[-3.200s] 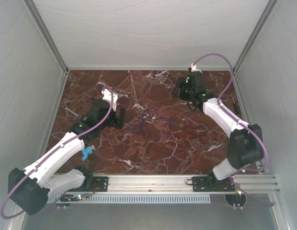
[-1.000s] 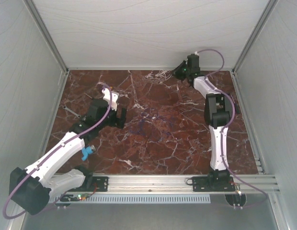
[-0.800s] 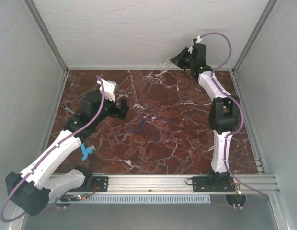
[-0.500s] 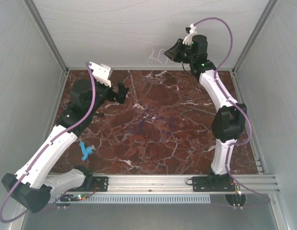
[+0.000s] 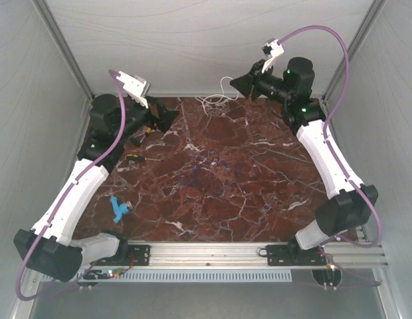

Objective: Zip-tie the wires
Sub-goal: Pick up the cable at the center of the board, then straighten the cable at the center of the board.

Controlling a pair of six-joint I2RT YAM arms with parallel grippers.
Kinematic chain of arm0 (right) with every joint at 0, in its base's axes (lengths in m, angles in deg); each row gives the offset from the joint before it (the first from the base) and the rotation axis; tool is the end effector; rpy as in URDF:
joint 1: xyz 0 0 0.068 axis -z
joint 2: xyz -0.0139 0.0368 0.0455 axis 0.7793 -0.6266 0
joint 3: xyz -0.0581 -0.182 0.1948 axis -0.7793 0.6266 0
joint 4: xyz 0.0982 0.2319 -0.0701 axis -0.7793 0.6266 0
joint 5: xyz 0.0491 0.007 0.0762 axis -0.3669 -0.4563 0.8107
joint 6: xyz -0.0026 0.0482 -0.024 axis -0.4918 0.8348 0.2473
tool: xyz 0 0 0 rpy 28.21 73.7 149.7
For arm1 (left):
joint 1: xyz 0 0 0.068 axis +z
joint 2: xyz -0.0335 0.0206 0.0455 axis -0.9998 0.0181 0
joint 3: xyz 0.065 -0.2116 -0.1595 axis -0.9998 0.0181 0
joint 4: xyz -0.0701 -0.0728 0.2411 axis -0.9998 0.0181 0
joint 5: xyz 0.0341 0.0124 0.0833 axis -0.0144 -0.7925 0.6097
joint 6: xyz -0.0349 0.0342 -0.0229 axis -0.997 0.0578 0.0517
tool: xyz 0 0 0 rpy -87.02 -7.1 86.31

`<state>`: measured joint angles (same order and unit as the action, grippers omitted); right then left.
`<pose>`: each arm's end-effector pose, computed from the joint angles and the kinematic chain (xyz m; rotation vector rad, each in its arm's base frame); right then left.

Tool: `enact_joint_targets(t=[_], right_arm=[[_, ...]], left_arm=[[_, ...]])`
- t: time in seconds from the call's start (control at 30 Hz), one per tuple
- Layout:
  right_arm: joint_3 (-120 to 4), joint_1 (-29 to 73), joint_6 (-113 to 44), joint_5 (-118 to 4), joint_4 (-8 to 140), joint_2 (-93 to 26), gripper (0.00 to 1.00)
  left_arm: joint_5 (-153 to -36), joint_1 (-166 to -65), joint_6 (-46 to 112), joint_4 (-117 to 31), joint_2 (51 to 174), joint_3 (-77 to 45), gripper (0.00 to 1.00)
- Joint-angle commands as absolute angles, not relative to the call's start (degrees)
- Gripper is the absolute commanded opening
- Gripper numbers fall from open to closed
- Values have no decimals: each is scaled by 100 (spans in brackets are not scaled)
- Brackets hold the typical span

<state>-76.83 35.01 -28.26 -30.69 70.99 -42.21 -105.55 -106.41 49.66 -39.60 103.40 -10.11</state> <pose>0.3415 0.1200 0.4566 -0.5278 1.5596 0.8614 0.2503 -0.0910 0.4128 0.5665 1.5056 -0.4374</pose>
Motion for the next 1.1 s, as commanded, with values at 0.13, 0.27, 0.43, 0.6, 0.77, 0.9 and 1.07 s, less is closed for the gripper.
enact_joint_targets(t=[0.13, 0.27, 0.43, 0.6, 0.77, 0.9, 1.07], right_arm=[[-6759, 3303, -3426, -2780, 6928, -3299, 0], [-6296, 3108, -3576, -2827, 6596, -2935, 0], [-5962, 2852, -3742, -3078, 6316, -2720, 0], [-5961, 2743, -3788, -3292, 6230, -2696, 0], [-5917, 2682, -3792, -3322, 6090, -2633, 0], [-5857, 2644, -3783, -3337, 5961, -2572, 0], [-5729, 2615, -3783, -3397, 5811, -2482, 0]], left_arm=[[-11848, -10435, 1758, -4521, 10684, -1413, 84], [-11995, -10442, 236, -4708, 10737, -1157, 86], [-11793, -10500, -964, -4589, 10720, -852, 84], [-11197, -10541, -1438, -4448, 10486, -353, 84], [-11487, -10584, -1737, -4975, 10621, 69, 80], [-11099, -10868, -1505, -4771, 10752, -97, 79], [-11045, -11000, -1587, -4969, 10984, -141, 75]])
